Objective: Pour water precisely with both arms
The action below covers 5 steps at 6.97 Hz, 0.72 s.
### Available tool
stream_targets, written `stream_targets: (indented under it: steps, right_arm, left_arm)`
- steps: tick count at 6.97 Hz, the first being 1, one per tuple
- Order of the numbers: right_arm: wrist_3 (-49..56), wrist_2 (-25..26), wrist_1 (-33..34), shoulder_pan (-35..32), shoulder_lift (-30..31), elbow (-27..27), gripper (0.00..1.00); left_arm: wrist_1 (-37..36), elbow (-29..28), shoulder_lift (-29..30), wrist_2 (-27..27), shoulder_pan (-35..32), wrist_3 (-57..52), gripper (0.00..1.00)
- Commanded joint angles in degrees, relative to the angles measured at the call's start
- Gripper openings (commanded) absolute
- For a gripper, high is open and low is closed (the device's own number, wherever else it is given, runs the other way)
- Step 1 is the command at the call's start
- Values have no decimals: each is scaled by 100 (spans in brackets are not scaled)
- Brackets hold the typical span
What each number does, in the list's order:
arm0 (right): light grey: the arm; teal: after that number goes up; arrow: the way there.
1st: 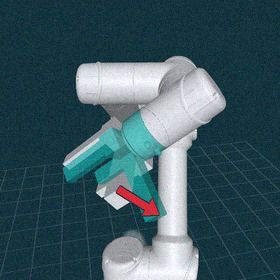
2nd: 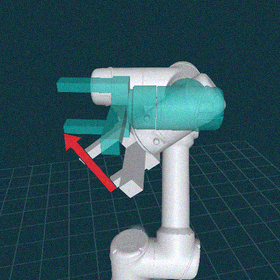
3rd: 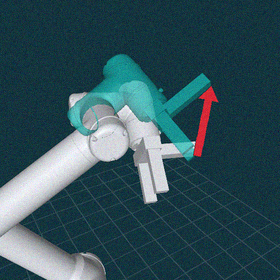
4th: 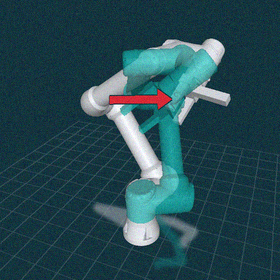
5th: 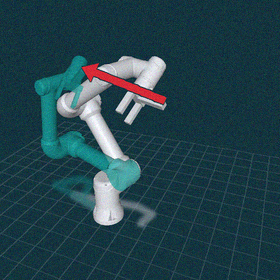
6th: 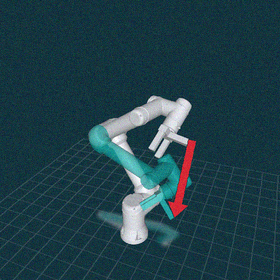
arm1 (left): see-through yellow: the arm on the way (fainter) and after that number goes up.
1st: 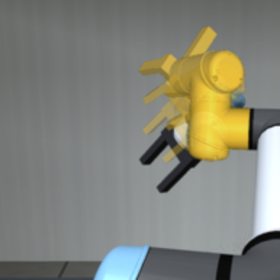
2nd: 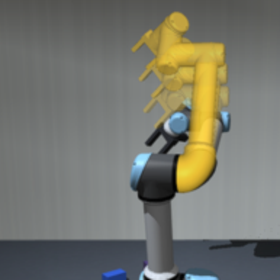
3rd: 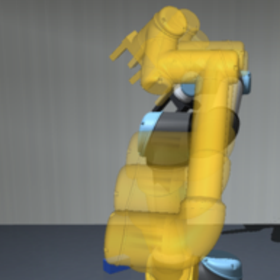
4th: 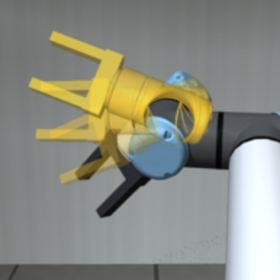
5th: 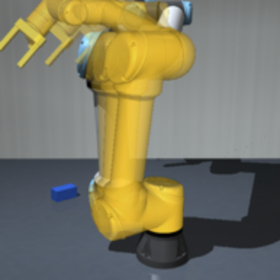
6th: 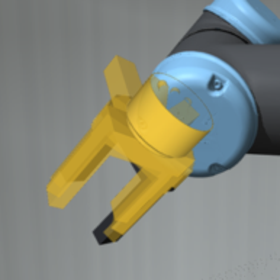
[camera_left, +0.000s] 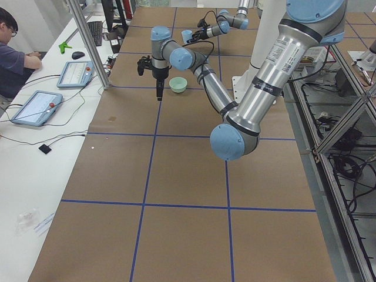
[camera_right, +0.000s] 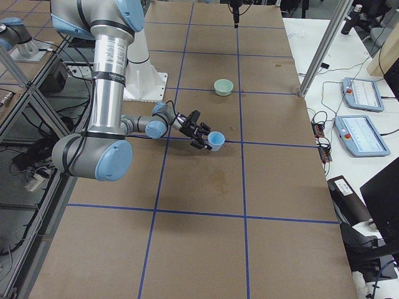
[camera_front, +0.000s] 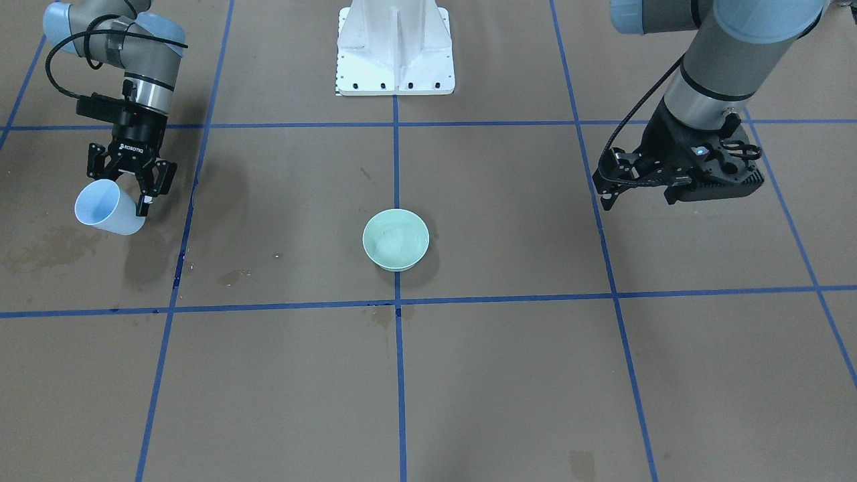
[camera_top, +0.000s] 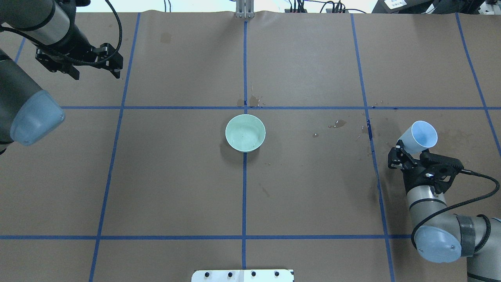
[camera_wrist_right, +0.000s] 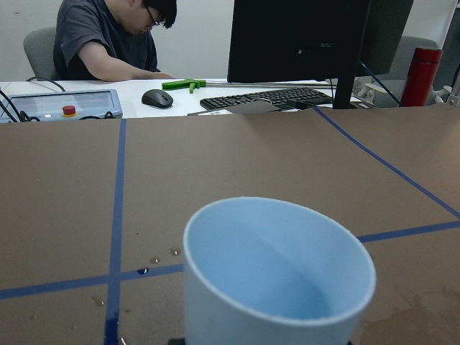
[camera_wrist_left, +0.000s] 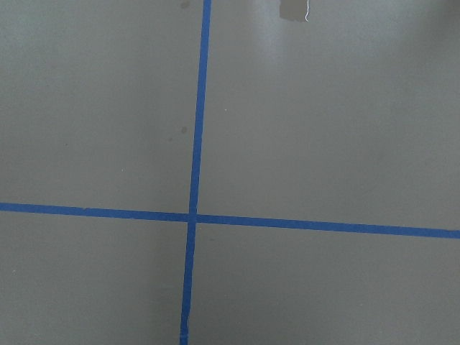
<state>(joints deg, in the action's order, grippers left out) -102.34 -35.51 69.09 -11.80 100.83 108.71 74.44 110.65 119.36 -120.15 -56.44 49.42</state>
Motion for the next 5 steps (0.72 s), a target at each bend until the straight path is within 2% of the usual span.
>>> stream_targets:
  steps: [1, 4, 5]
  right_arm:
    - [-163, 236, -1, 143, -64, -279, 0]
    - [-164, 343, -1, 204, -55, -359, 0]
    - [-164, 447, -1, 222, -55, -533, 0]
  left_arm:
    - [9, 0, 0, 0, 1, -2, 100]
    - [0, 0, 0, 0, 1, -2, 100]
    - [0, -9, 0, 0, 1, -2, 100]
